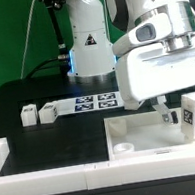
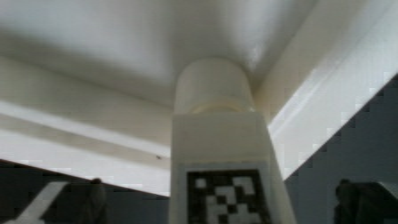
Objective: Assemble one leg
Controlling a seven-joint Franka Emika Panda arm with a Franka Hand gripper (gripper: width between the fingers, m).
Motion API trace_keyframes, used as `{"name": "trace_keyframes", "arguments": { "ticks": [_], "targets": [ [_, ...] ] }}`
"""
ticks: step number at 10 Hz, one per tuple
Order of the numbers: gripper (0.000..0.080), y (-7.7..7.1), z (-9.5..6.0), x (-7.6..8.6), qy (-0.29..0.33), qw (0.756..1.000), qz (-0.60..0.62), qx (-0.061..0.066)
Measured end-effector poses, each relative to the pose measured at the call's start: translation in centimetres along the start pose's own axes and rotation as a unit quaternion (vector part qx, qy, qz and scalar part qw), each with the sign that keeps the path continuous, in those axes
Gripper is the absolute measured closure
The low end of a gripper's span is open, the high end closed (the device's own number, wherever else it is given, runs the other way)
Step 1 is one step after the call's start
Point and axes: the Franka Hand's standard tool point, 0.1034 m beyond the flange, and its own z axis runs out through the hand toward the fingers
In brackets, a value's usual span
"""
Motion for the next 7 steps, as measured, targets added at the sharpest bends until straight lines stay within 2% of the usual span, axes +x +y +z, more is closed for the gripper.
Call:
{"name": "trace_keyframes", "arguments": {
  "ticks": [1,3,6,7],
  "targets": [
    [0.0150,0.0,-0.1,0.1,-0.001,1.000,0.000,0.000],
    [0.0150,0.1,-1.5,1.1,0.001,1.000,-0.003,-0.001],
    [0.0150,-0.2,-1.3,0.8,-0.025,1.000,-0.004,0.006],
    [0.0150,-0.5,-1.1,0.1,-0.058,0.998,-0.004,0.013]
  ]
}}
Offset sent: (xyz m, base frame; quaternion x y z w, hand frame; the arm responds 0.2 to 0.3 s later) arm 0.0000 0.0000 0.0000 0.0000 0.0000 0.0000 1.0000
